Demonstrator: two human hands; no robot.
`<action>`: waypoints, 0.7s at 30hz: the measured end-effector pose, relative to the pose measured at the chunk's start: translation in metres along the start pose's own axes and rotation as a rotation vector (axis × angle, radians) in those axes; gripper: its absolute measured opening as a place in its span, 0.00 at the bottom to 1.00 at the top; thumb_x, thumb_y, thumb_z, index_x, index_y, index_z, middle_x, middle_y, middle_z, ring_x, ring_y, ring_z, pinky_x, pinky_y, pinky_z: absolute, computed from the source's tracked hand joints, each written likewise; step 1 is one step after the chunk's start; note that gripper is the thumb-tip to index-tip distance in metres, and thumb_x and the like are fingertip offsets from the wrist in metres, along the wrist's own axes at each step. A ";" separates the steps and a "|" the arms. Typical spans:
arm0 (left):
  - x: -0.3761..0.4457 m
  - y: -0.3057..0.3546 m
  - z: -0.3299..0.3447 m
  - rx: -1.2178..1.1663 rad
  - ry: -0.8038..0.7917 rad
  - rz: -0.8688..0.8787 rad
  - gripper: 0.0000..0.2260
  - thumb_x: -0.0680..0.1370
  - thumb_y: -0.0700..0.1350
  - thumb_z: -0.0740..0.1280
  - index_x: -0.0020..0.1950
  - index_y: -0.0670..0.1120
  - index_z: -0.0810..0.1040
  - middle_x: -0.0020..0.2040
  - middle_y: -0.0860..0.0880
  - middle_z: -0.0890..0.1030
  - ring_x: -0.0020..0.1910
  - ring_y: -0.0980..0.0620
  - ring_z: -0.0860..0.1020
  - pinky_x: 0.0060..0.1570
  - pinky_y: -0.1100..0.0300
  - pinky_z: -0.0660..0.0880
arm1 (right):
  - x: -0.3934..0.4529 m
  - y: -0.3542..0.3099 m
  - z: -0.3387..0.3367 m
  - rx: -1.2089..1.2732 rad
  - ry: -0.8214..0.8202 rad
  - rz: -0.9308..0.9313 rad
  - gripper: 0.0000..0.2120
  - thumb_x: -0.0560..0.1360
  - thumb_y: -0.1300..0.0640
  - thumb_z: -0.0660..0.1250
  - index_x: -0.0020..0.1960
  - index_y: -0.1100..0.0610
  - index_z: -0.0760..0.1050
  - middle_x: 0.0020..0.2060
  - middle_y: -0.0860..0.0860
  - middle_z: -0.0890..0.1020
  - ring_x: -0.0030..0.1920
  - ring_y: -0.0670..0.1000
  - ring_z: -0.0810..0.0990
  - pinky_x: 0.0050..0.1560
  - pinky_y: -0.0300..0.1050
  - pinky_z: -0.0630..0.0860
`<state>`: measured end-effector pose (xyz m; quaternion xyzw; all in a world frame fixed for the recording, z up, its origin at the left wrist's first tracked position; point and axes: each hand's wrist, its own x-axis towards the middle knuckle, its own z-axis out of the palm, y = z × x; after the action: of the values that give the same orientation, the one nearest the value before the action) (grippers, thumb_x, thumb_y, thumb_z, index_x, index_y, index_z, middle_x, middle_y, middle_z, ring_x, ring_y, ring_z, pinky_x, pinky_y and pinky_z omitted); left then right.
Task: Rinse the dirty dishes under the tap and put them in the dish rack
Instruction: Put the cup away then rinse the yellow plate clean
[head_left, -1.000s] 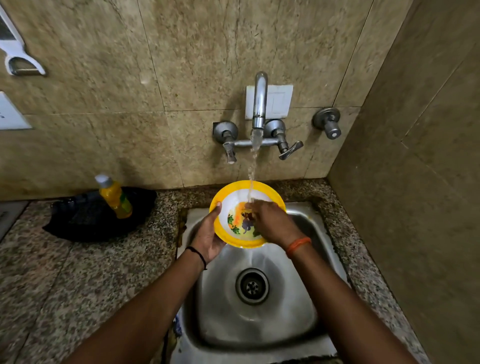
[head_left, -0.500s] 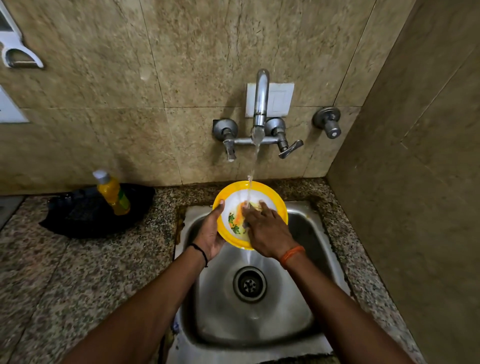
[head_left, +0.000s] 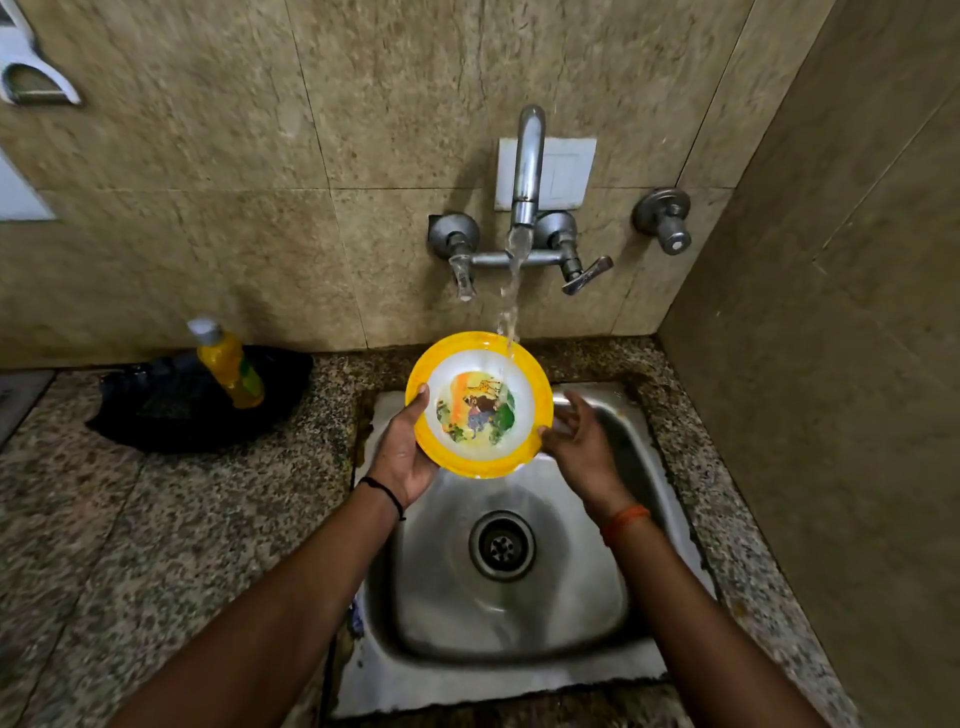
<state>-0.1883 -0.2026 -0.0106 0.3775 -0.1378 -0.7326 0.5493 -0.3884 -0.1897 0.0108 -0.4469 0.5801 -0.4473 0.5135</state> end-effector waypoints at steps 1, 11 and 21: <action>0.000 0.000 0.000 -0.002 0.001 0.001 0.19 0.81 0.51 0.59 0.70 0.45 0.71 0.63 0.42 0.79 0.59 0.42 0.78 0.56 0.43 0.77 | -0.001 0.002 0.001 0.100 -0.054 0.089 0.25 0.76 0.73 0.63 0.72 0.65 0.64 0.56 0.57 0.78 0.51 0.51 0.80 0.40 0.35 0.80; -0.006 -0.018 0.005 -0.074 0.130 -0.207 0.20 0.82 0.54 0.55 0.69 0.43 0.69 0.54 0.40 0.80 0.51 0.39 0.78 0.48 0.44 0.74 | -0.010 -0.036 0.003 -0.551 0.033 -0.215 0.09 0.72 0.55 0.63 0.37 0.56 0.79 0.29 0.52 0.84 0.30 0.51 0.83 0.33 0.45 0.80; 0.001 0.011 0.021 0.399 0.242 -0.311 0.13 0.82 0.48 0.53 0.59 0.42 0.71 0.49 0.39 0.79 0.51 0.38 0.79 0.53 0.39 0.74 | 0.012 -0.001 -0.004 -0.050 -0.126 0.451 0.10 0.79 0.65 0.56 0.48 0.68 0.75 0.32 0.60 0.81 0.24 0.50 0.82 0.26 0.41 0.80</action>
<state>-0.1954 -0.2117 0.0107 0.5797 -0.1532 -0.7159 0.3576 -0.3932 -0.2018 0.0096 -0.3456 0.6428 -0.2780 0.6246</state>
